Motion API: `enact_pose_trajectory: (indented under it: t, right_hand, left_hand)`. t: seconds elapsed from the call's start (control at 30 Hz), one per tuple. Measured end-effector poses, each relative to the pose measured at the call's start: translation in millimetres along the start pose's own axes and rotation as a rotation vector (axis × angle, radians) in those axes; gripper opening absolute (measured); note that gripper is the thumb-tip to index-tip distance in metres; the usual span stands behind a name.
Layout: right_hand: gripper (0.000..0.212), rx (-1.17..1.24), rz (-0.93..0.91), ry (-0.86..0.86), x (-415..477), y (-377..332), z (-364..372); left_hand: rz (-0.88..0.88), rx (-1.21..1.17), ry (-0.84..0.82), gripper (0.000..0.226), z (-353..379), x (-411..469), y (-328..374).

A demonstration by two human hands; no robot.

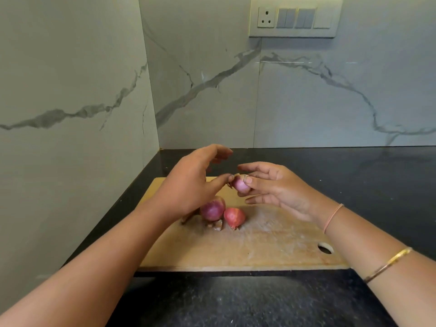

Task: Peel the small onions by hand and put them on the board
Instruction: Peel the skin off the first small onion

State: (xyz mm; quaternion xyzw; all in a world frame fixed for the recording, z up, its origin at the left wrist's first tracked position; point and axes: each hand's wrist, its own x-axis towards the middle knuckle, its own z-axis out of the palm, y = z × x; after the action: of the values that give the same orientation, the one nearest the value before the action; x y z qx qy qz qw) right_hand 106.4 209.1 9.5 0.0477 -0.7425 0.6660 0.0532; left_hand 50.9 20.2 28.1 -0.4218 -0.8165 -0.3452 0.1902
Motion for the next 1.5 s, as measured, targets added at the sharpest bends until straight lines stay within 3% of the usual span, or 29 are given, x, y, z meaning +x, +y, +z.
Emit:
enact_pose_trajectory:
  t: [0.2,0.33,0.47,0.6,0.8,1.1,1.27,1.37,1.5]
  right_hand:
    - [0.042,0.274,-0.018,0.007,0.1,-4.8,6.3]
    - [0.034,0.393,-0.023,0.02,1.1,-6.9,12.1]
    - [0.02,0.419,-0.01,0.022,1.8,-6.8,18.3]
    - [0.034,0.361,-0.062,0.037,0.6,-8.7,24.2]
    - [0.027,0.305,-0.03,0.088,0.7,-6.3,18.8]
    - [0.015,0.227,-0.051,0.154,1.3,-8.2,12.1]
    - [0.016,0.252,-0.07,0.115,0.6,-9.2,16.5]
    - [0.018,0.235,-0.083,0.128,0.0,-11.9,23.8]
    - [0.012,0.162,-0.12,0.285,0.5,-12.5,42.1]
  left_hand:
    - [-0.249,-0.294,0.002,0.043,8.7,11.9,10.9]
    - [-0.451,-0.653,0.083,0.034,9.2,13.4,10.6]
    - [-0.505,-0.867,0.173,0.029,8.3,11.0,9.8]
    - [-0.499,-0.876,0.251,0.026,6.9,9.6,6.6]
    - [-0.478,-0.679,0.35,0.021,1.8,7.5,-5.3]
    - [-0.197,-0.033,0.077,0.012,16.1,1.7,5.8]
    - [-0.315,-0.209,0.203,0.014,12.9,8.5,11.5]
    - [-0.387,-0.38,0.164,0.011,10.4,14.6,17.2]
    - [-0.456,-0.509,0.095,0.011,6.6,21.1,20.3]
